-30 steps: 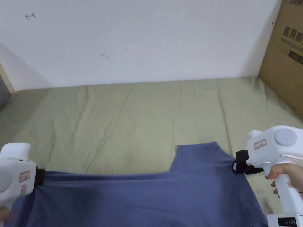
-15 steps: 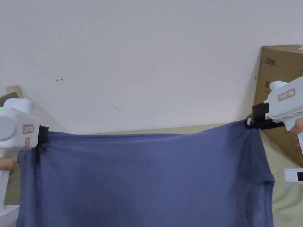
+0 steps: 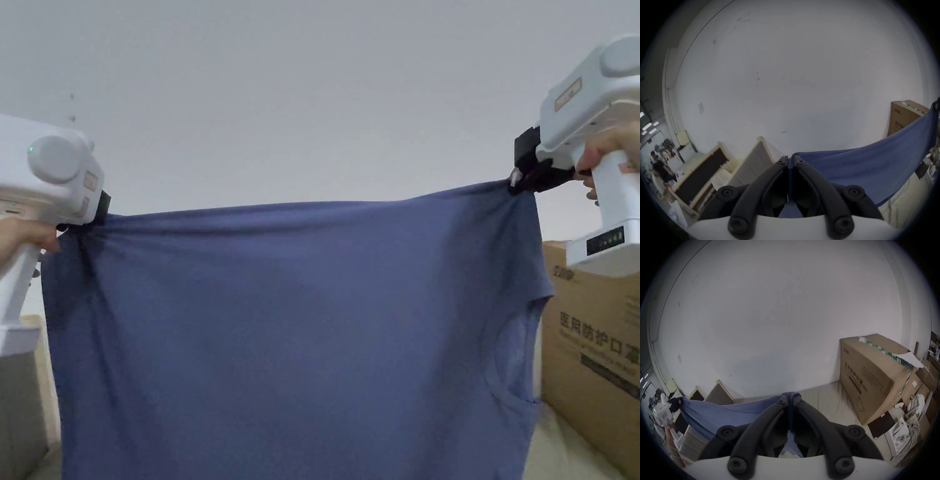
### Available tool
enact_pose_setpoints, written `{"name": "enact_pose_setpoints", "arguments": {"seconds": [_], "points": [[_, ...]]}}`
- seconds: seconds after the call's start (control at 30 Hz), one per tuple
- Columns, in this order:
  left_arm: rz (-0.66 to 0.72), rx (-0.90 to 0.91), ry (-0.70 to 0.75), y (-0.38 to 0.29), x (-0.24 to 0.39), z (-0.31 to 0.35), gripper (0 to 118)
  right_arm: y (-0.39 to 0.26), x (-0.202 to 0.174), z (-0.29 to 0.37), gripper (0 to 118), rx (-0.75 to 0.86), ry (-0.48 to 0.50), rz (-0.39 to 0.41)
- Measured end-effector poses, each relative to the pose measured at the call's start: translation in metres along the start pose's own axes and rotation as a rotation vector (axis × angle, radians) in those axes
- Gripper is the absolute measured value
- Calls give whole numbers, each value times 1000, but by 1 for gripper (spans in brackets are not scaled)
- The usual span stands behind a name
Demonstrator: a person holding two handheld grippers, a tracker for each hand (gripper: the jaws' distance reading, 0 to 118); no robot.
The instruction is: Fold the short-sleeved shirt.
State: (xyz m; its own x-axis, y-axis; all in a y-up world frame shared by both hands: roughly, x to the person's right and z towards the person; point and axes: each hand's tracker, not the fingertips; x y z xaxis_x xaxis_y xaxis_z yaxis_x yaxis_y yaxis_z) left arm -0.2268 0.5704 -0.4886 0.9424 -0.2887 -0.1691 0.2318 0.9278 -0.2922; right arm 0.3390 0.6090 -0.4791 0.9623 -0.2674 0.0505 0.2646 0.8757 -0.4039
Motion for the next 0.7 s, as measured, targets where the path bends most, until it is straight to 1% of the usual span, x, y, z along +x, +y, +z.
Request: {"name": "enact_pose_setpoints", "arguments": {"seconds": [0.07, 0.1, 0.13, 0.17, 0.2, 0.23, 0.33, 0.4, 0.5, 0.53, 0.6, 0.67, 0.7], "points": [[-19, 40, 58, 18, -1, -2, 4, 17, -14, 11, 5, 61, 36, -14], [17, 61, 81, 26, -3, -2, 4, 21, -19, 16, 5, 82, 41, -16], [17, 65, 75, 32, -3, -3, 4, 25, -22, 18, 5, 101, 49, -5], [-14, 73, 91, 36, -3, -2, 4, 20, -32, 27, 5, 104, 30, 13], [-5, 109, 101, 36, -4, -2, 4, 16, -37, 32, 5, 113, 25, 36], [-23, 108, 96, 35, -3, -2, 4, 14, -37, 32, 5, 117, 28, 33], [9, 95, 96, 17, 1, -14, 4, -3, -34, 20, 5, 95, 40, 17], [18, 65, 80, -11, 11, -31, 4, -26, -32, 1, 5, 36, 20, 43], [-25, -20, 73, -66, 33, -61, 4, -68, -21, -39, 5, -61, 12, 29], [-18, -21, 81, -88, 42, -71, 4, -84, -17, -53, 5, -84, 14, 17], [-27, -114, 73, -141, 64, -96, 4, -130, -10, -84, 5, -156, 10, -9], [-43, -206, 33, -195, 87, -121, 4, -177, 0, -122, 5, -250, -13, -2], [-38, -252, 19, -228, 99, -135, 4, -196, 18, -156, 5, -307, -49, -7]]}}
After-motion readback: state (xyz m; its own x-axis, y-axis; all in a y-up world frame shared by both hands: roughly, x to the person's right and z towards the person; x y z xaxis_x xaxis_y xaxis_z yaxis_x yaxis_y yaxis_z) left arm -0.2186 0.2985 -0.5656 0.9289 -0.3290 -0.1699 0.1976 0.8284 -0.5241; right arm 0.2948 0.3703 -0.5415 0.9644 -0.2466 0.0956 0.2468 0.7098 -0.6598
